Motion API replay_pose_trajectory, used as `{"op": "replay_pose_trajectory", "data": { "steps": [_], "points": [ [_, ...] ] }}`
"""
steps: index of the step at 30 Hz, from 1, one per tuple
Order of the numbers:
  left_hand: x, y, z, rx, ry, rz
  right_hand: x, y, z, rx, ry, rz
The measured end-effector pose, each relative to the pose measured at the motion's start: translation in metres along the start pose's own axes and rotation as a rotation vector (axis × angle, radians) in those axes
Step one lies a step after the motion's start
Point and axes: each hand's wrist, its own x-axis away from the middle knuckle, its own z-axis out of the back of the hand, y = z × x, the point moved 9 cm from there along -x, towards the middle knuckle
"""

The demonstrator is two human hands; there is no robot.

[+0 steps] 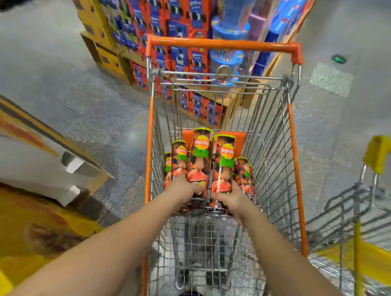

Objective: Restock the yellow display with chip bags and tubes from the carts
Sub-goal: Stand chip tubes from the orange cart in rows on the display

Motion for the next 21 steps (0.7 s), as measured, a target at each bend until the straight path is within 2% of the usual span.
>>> {"op": "replay_pose_trajectory", "data": {
  "steps": [4,8,13,21],
  "points": [
    [0.067,0.015,0.053,0.07,0.026,-0.196,0.067,-0.05,-0.024,0.11,0.082,0.14],
    [0.14,0.006,0.121,0.199,0.053,-0.341,0.132,-0.096,-0.079,0.224,0.083,0.3],
    [0.203,-0.048,0.21,0.353,0.162,-0.388,0.188,-0.142,-0.174,0.341,0.079,0.544],
    [0.28,-0.161,0.316,0.56,0.359,-0.391,0.252,-0.161,-0.328,0.404,-0.128,0.696]
  ]
}}
